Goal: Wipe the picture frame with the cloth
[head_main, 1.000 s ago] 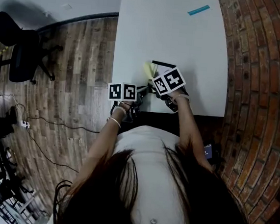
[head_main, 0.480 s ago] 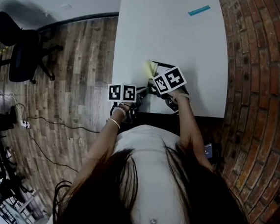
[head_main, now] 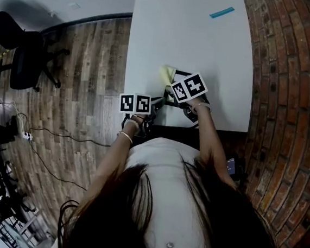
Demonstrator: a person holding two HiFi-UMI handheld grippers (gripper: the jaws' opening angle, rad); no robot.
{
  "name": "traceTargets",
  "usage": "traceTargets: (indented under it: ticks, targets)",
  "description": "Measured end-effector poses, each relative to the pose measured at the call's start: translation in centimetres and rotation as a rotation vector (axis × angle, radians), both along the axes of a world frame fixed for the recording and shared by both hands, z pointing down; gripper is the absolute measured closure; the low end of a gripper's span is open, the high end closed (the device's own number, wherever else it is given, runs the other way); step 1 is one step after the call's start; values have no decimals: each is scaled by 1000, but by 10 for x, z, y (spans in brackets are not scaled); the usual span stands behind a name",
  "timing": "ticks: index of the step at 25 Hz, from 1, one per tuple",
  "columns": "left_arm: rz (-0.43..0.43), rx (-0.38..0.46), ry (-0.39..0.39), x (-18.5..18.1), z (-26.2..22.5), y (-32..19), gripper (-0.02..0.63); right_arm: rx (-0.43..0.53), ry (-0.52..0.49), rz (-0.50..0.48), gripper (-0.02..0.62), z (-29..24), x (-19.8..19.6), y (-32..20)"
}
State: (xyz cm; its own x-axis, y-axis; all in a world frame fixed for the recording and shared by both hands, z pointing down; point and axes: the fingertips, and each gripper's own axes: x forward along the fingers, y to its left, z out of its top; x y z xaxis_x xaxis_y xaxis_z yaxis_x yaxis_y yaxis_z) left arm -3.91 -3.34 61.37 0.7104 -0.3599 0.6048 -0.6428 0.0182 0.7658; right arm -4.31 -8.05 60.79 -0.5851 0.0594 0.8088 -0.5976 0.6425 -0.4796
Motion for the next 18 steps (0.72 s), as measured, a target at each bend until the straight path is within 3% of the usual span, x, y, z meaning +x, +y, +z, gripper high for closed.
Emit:
traceTargets:
  ticks: [18]
  targets:
    - [0,-5,5,2,2,-3,540,10,-20,65,560,2,2,-20]
